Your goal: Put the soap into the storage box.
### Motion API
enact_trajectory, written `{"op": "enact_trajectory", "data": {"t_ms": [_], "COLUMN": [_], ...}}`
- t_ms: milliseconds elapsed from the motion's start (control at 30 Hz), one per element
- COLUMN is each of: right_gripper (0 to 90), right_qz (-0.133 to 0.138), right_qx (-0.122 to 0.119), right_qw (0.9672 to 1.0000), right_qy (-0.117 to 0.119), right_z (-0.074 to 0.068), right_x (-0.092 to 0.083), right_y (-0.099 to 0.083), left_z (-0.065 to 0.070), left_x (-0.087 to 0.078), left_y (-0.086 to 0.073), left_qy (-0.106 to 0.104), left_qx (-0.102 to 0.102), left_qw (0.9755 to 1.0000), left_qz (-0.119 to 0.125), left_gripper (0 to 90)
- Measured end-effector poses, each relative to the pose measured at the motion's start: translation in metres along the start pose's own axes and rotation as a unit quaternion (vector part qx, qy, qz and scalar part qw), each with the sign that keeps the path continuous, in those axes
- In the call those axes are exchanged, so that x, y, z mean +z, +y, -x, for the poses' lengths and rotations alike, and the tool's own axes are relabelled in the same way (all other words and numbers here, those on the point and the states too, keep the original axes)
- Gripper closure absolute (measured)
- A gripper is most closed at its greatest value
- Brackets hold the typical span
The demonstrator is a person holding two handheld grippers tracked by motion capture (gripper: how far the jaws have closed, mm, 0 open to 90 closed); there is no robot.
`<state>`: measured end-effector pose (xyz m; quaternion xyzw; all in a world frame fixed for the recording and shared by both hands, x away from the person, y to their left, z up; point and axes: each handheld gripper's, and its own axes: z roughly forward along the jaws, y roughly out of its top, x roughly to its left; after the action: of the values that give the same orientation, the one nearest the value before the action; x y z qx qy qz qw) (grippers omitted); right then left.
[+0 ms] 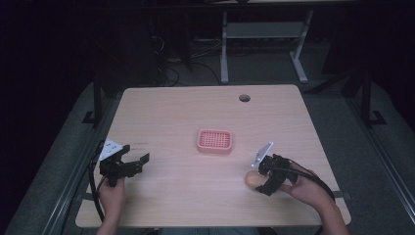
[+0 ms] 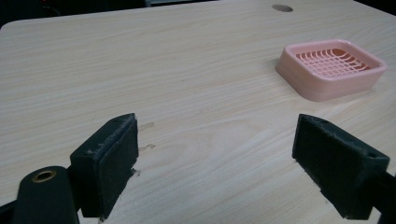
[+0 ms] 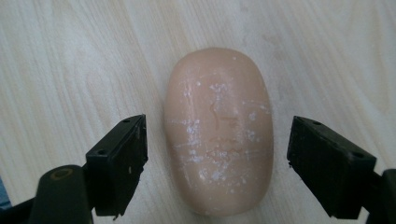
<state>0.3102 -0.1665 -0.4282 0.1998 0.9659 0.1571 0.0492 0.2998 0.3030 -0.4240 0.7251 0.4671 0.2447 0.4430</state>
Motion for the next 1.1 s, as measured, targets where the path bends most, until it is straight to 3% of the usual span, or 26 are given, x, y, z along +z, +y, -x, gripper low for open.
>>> {"op": "enact_trajectory", "data": {"t_ms": [367, 633, 1100], "right_gripper": [23.4, 28.9, 31.8], "right_qz": [-0.03, -0.036, -0.046], "right_qx": [-0.006, -0.022, -0.025], "right_qw": [0.9995, 0.9991, 0.9985], "right_qy": [0.005, 0.005, 0.015], "right_z": [0.001, 0.003, 0.006], "right_x": [0.015, 0.018, 0.019], "right_y": [0.003, 0.006, 0.009], "left_z": [0.0, -0.001, -0.003], "left_x": [-0.002, -0.006, -0.009], "left_y": [-0.001, -0.002, -0.003], "left_qy": [0.007, 0.013, 0.018], "left_qx": [0.005, 0.006, 0.003], "left_qw": [1.0, 0.9999, 0.9998], "left_qz": [-0.003, -0.003, -0.002], "left_gripper": [14.2, 14.2, 14.2]}}
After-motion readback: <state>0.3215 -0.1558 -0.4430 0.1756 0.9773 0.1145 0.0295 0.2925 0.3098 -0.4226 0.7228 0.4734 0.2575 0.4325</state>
